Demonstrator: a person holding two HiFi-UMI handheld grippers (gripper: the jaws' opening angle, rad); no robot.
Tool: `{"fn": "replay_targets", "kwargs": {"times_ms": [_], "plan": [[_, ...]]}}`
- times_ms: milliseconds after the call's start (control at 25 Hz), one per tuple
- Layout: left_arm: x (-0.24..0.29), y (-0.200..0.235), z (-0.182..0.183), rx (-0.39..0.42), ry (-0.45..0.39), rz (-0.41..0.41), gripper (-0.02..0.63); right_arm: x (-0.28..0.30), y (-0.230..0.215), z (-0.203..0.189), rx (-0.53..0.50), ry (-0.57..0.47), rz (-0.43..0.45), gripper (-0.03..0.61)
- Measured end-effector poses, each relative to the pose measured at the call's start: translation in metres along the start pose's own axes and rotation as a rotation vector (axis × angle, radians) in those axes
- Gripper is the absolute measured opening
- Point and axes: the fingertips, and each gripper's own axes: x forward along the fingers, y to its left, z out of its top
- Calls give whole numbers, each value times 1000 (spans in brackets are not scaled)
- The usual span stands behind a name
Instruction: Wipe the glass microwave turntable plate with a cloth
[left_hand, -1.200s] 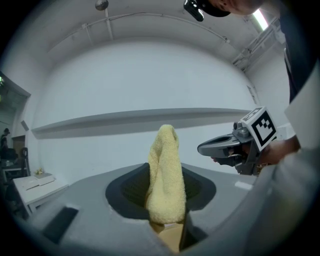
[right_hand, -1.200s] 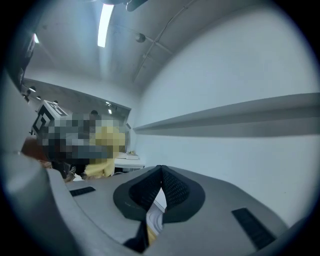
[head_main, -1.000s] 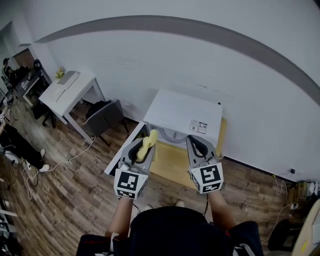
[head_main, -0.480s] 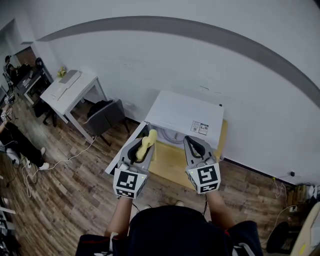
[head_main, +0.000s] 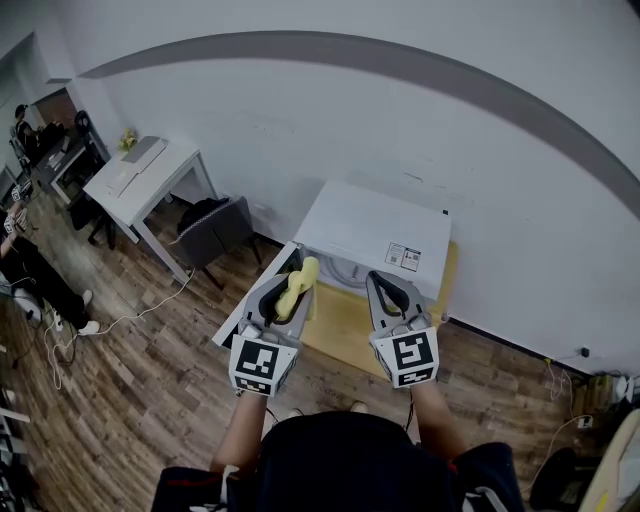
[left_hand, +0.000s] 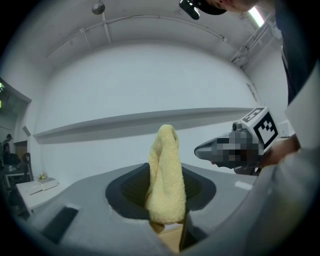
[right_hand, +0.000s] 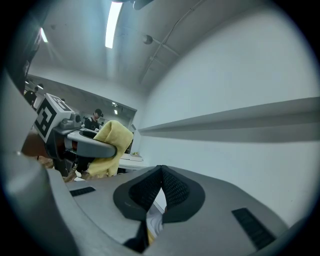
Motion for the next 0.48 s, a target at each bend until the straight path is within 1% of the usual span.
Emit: {"fn": "replay_targets", "kwargs": {"times_ms": [480], "plan": [[1, 3, 1, 1, 2, 4, 138, 3, 1, 0, -8, -1, 2, 9]]}}
